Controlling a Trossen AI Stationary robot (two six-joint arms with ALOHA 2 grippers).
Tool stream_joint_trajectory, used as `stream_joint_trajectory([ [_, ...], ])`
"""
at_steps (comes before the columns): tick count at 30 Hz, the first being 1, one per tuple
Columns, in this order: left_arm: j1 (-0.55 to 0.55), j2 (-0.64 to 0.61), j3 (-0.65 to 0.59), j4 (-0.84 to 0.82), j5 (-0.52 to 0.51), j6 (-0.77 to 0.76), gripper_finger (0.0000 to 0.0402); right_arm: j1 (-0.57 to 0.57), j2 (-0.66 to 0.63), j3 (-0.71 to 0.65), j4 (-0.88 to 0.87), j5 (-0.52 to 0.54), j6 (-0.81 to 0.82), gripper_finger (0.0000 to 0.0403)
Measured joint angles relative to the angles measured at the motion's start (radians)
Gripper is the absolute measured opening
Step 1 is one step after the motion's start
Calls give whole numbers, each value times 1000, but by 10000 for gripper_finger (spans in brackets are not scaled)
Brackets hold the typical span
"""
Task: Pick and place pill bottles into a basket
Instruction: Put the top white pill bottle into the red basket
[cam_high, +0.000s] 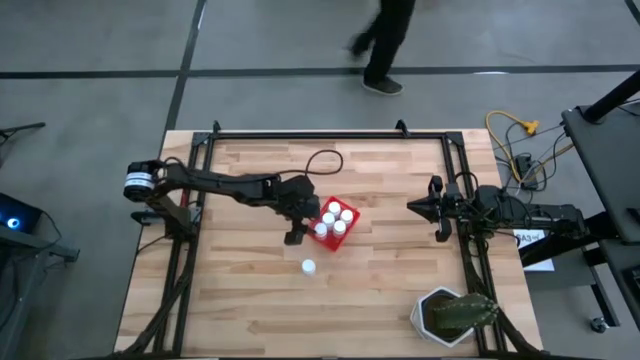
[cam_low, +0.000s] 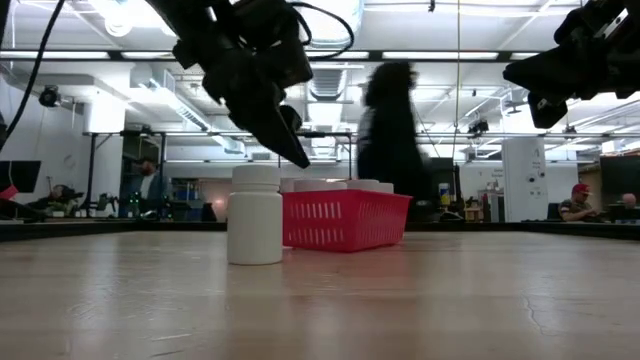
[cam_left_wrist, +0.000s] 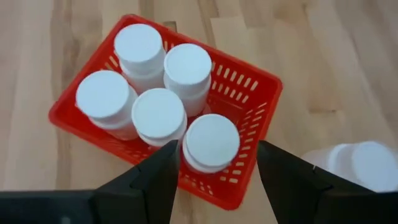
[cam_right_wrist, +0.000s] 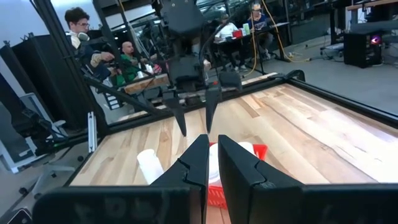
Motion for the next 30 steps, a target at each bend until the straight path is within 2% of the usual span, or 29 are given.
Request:
stream_joint_trajectory([
  [3,0,-33,2,-15,3,-43,196,0,0,0,0,-1,0,27],
  [14,-45,-180,3,-23,60,-43,196,0,0,0,0,0,-5,27],
  [30,-199,-166,2,-36,101,-44,196,0,1,0,-4,1,-8,27],
])
